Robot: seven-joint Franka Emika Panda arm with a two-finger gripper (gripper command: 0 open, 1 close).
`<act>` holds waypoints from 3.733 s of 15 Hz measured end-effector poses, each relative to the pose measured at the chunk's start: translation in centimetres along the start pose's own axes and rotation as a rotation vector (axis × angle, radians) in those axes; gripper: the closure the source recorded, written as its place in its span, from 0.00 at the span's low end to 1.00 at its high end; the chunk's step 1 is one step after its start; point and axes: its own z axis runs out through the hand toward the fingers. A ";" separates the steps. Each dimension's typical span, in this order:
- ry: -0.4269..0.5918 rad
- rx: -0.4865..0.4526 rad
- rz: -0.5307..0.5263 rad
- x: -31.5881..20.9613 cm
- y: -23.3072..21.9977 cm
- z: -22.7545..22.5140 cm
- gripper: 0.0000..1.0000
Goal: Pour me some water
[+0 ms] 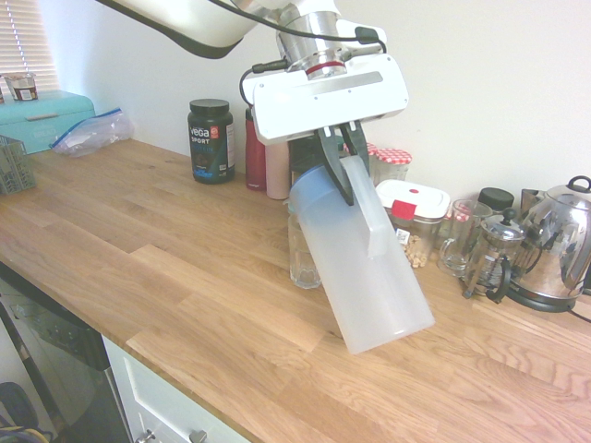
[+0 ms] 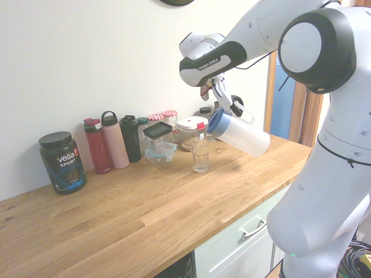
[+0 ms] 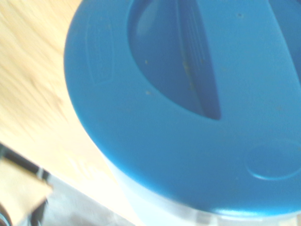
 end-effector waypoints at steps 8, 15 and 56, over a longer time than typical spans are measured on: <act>-0.049 -0.112 -0.021 2.5 -2.9 -0.9 1.00; 0.018 0.055 0.053 0.4 -0.7 -2.3 1.00; 0.428 0.823 0.759 -19.4 -12.2 -0.9 1.00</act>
